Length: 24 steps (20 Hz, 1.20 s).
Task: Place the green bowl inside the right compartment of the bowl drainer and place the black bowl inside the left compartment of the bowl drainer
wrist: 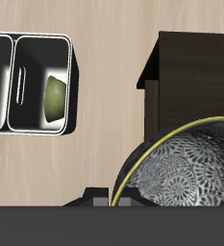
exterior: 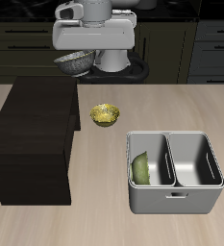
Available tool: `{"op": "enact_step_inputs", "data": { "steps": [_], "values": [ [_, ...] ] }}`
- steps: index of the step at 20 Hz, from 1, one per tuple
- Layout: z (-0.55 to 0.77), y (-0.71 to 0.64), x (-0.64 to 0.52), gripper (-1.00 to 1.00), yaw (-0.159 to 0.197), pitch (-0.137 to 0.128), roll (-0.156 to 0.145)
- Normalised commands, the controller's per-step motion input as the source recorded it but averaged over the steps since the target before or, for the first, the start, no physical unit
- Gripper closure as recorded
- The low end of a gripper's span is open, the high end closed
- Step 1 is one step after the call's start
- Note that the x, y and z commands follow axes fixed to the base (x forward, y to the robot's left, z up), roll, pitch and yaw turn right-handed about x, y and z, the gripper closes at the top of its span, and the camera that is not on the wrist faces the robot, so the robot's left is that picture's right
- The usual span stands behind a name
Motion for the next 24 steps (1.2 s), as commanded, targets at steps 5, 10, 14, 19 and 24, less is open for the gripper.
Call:
{"op": "enact_step_inputs", "data": {
  "steps": [5,10,14,19,24],
  "values": [
    [0.06,0.75,0.28,1.00,-0.008,-0.005,0.038],
    [0.04,0.44,0.20,1.00,0.003,-0.013,0.011],
    [0.02,0.53,0.23,1.00,-0.003,0.000,0.049],
    [-0.08,0.47,0.25,1.00,-0.017,0.016,0.040],
    [-0.22,0.37,0.27,1.00,-0.014,0.035,0.029]
  ]
}}
